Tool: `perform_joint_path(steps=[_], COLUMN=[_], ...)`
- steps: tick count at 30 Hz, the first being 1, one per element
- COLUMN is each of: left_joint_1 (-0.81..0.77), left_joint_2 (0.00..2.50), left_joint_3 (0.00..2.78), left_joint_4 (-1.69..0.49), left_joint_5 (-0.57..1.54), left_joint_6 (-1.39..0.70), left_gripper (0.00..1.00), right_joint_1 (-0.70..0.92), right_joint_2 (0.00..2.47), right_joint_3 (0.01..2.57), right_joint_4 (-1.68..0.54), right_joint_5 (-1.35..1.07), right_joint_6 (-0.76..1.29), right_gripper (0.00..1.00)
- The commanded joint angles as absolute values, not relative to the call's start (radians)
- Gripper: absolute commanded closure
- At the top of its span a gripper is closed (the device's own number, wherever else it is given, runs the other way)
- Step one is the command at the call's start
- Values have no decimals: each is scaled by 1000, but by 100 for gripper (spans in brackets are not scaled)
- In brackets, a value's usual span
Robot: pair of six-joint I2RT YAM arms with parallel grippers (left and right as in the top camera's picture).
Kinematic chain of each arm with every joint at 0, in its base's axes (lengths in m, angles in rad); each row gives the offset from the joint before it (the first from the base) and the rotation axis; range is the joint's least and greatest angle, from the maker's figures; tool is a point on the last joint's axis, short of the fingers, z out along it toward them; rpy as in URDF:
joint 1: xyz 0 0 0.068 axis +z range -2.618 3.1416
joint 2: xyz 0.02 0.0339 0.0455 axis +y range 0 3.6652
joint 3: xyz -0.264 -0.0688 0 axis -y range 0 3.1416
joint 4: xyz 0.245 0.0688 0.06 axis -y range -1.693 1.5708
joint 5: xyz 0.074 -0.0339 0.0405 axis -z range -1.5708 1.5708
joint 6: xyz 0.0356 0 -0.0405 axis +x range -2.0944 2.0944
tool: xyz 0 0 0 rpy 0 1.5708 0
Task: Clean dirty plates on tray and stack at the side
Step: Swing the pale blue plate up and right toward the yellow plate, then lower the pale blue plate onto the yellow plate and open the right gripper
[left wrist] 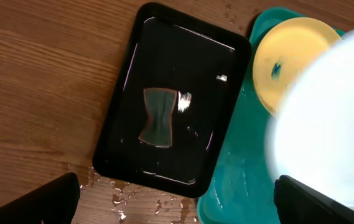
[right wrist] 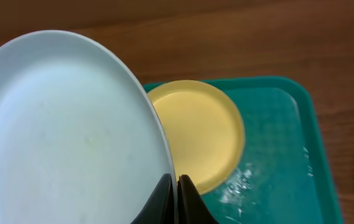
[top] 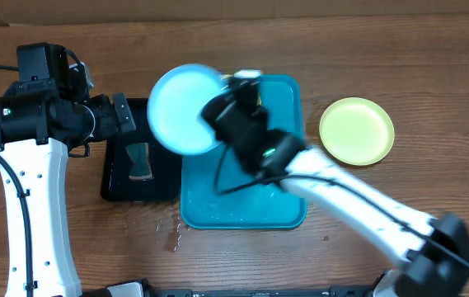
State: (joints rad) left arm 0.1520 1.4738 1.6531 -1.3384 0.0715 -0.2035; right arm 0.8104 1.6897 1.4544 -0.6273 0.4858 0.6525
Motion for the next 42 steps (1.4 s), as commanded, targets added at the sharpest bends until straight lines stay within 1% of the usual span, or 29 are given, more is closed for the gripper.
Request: perform_joint_path(steps=[1,9,16,21,24,33,40,41,42], left_joint_1=[153,153,153,153,153,153,153,153,153], left_joint_2=[1477,1477,1477,1477,1477,1477,1477,1477,1477], left_joint_3=[1664,1664,1664,1664,1664,1664,1664,1664,1664], left_joint_4=[-1335,-1335,-1335,-1335,-1335,-1335,-1335,-1335,-1335], left_joint_5=[70,70,70,70,70,70,70,70,70], left_joint_6=[-206,-206,-206,-206,-206,-206,-206,-206,-206], left_gripper=[0,0,0,0,0,0,0,0,0], right_joint_1=[696,333,33,-116,-141,-141,-141,-141,-141], right_joint_2=[1630,1627,1628,1629,1630,1630,1630,1630,1630], right_joint_3=[1481,1480,1480,1415,1353,1134,1047,1043,1039], right_joint_4=[-699,-912,-1065,-1109,-1085,-880,-773,-765,-754], right_joint_5=[321,18,-1,6,6,14,78,78,78], right_joint_6=[759,762,719,699,700,704,707,707,707], right_gripper=[96,96,96,96,96,96,96,95,91])
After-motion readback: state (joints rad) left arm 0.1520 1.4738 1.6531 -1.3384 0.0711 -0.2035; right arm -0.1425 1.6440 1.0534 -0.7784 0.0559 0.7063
